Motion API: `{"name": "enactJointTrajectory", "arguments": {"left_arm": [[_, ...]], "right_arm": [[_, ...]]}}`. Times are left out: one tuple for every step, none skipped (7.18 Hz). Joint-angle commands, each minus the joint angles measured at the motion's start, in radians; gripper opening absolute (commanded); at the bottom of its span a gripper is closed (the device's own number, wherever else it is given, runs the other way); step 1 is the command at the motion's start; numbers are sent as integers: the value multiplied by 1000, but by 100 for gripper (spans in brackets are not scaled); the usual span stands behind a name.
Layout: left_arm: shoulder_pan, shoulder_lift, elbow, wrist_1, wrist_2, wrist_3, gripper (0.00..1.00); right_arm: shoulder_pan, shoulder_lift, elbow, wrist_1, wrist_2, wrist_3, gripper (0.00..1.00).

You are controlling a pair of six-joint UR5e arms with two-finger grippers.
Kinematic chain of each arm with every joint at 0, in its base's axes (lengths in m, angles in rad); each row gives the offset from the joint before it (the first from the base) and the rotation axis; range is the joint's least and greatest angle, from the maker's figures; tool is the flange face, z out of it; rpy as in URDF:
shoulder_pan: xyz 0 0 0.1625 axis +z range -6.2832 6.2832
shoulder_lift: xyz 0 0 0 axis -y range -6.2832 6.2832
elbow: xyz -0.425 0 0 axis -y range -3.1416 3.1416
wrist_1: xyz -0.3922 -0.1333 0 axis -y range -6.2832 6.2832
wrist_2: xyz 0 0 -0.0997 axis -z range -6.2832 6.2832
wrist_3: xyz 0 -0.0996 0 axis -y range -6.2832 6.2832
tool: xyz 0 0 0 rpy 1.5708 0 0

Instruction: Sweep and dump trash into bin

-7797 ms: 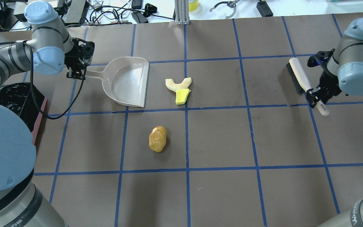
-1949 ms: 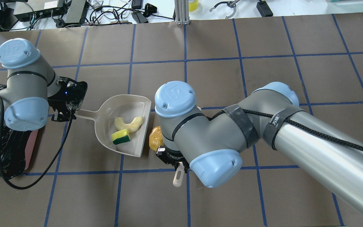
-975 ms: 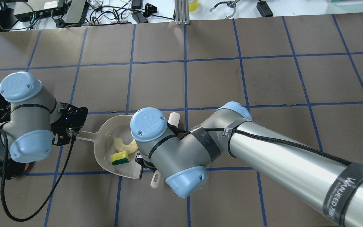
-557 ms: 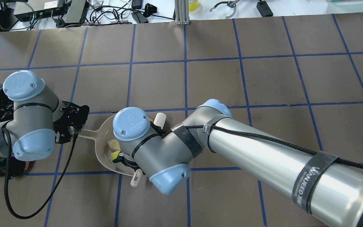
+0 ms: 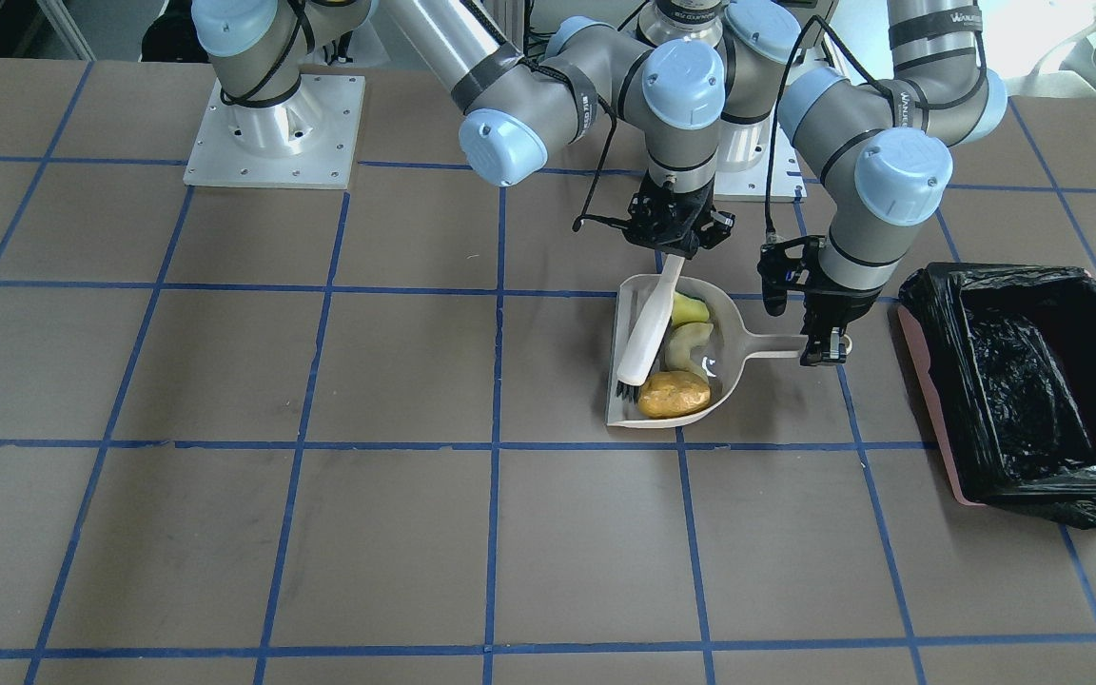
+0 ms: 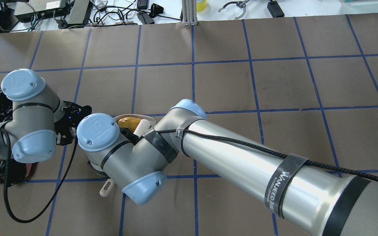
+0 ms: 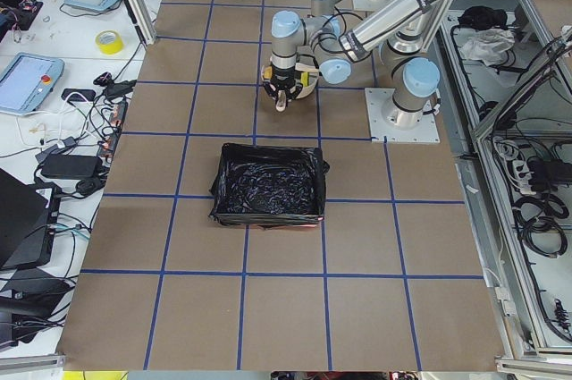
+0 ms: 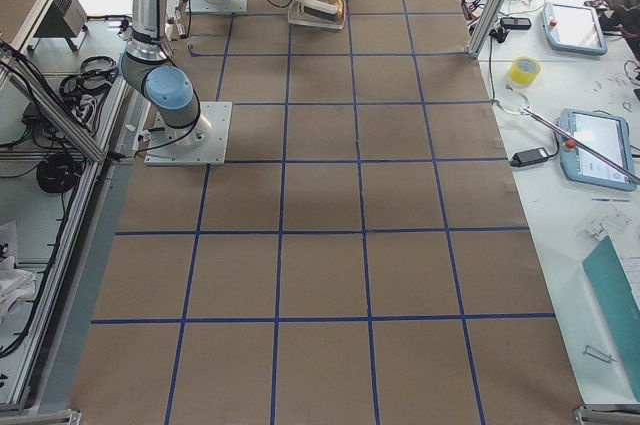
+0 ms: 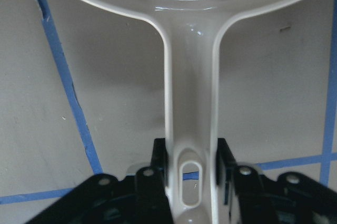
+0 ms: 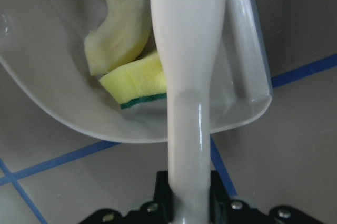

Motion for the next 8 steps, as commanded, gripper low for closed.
{"name": "enactJointTrajectory", "arguments": {"left_arm": [[0, -3, 3, 0, -1, -1, 0], [0, -3, 3, 0, -3, -1, 0], [0, -3, 3, 0, -6, -1, 0], [1, -3, 3, 2, -7, 0, 0], [14, -5, 29, -6, -12, 6, 0], [34, -2, 87, -32, -13, 16, 0], [87, -3, 173, -132, -42, 52, 0], [144, -3, 256, -222, -58, 138, 0]], "right_arm": [[-12, -9, -13, 65, -21, -54, 7], [-32, -12, -13, 104, -83, -127, 7], [-52, -24, -6, 121, -99, -152, 7], [-79, -41, -3, 156, -101, -215, 7], [-104, -61, -3, 196, -122, -253, 7], [-144, -96, -3, 275, -171, -371, 7], [-212, -156, -3, 353, -173, -425, 7], [-289, -223, 10, 456, -186, -530, 6]]}}
